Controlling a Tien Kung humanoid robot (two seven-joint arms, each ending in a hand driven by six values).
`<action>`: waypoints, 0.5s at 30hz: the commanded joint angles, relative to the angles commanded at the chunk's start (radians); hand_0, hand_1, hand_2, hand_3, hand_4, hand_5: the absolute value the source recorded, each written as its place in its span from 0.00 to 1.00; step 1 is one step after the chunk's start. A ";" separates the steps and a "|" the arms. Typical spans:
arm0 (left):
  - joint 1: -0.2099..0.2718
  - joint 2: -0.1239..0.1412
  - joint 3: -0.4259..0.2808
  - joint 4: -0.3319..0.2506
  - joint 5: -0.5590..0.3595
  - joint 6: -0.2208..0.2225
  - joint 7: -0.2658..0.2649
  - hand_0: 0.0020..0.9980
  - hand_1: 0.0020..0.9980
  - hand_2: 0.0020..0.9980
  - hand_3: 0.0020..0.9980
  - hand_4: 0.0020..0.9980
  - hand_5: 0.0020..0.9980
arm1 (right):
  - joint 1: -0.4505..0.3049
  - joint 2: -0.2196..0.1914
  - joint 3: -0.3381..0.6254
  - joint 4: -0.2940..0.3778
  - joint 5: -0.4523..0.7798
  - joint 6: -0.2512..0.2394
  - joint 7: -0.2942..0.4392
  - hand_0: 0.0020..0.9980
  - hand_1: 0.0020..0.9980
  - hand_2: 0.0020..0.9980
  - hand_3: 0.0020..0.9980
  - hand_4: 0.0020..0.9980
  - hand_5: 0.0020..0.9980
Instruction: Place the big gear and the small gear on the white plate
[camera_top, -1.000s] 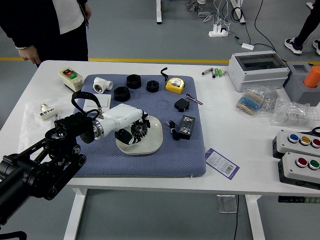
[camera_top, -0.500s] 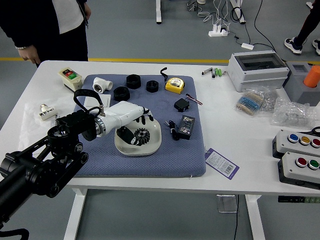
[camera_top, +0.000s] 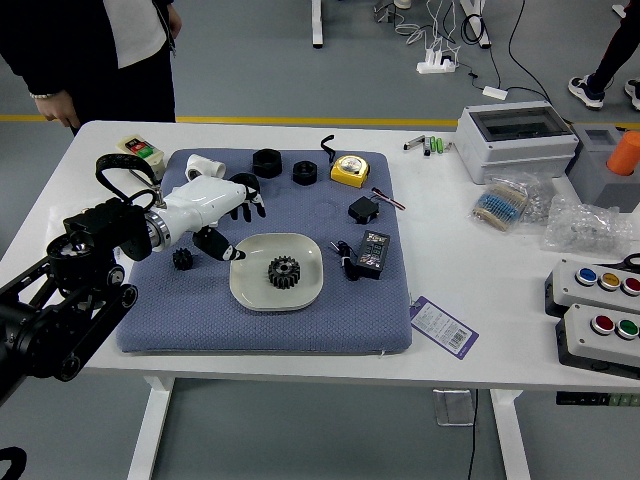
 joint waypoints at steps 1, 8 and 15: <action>-0.001 0.008 -0.003 0.009 0.000 -0.006 0.002 0.37 0.49 0.54 0.63 0.54 0.00 | 0.000 0.000 0.001 0.000 0.000 0.000 0.000 0.71 0.74 0.79 0.62 0.85 0.70; -0.010 0.035 -0.006 0.065 0.000 -0.022 0.011 0.38 0.49 0.54 0.61 0.47 0.00 | 0.002 -0.001 0.003 0.000 0.000 -0.001 0.000 0.71 0.74 0.79 0.62 0.85 0.70; -0.012 0.042 0.004 0.082 0.000 -0.055 0.017 0.39 0.50 0.55 0.63 0.52 0.00 | 0.004 -0.001 0.003 0.000 0.001 -0.001 0.000 0.71 0.74 0.79 0.62 0.85 0.70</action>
